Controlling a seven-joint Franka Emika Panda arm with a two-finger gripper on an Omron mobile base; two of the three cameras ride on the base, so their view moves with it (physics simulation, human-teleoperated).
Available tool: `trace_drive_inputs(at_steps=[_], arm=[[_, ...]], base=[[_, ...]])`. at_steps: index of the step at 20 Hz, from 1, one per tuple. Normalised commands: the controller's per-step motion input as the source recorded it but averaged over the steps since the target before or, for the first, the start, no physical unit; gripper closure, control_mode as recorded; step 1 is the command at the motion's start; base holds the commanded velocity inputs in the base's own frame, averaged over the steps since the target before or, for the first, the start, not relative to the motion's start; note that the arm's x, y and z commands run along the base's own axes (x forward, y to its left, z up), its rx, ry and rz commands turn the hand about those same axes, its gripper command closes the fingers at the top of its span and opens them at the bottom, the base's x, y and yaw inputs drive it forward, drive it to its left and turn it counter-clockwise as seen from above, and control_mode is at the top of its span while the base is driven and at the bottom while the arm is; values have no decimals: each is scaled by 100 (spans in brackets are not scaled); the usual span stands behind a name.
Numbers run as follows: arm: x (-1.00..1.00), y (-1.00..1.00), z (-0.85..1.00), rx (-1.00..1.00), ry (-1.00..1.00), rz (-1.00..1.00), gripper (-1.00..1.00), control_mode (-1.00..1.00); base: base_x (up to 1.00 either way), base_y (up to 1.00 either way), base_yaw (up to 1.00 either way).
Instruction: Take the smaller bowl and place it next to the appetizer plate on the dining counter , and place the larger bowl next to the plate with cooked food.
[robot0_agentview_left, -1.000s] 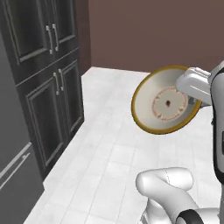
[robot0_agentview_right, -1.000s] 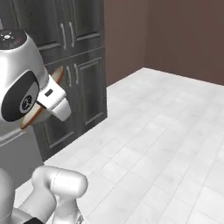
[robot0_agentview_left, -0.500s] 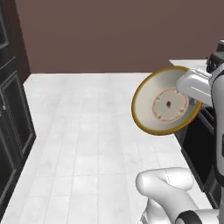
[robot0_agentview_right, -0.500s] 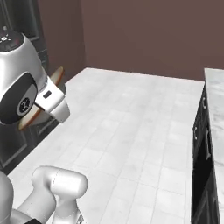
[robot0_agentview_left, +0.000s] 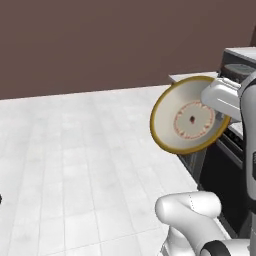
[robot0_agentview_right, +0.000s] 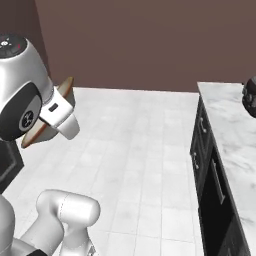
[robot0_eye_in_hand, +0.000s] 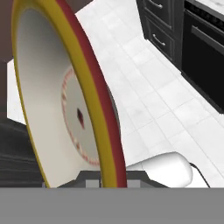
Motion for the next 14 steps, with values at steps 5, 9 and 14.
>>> trace_drive_inputs(at_steps=[5, 9, 14], arm=[[0, 0, 0, 0, 0, 0, 100, 100], [0, 0, 0, 0, 0, 0, 100, 100], [0, 0, 0, 0, 0, 0, 100, 100]], base=[[100, 12, -31], [100, 23, -27], [100, 52, -18]])
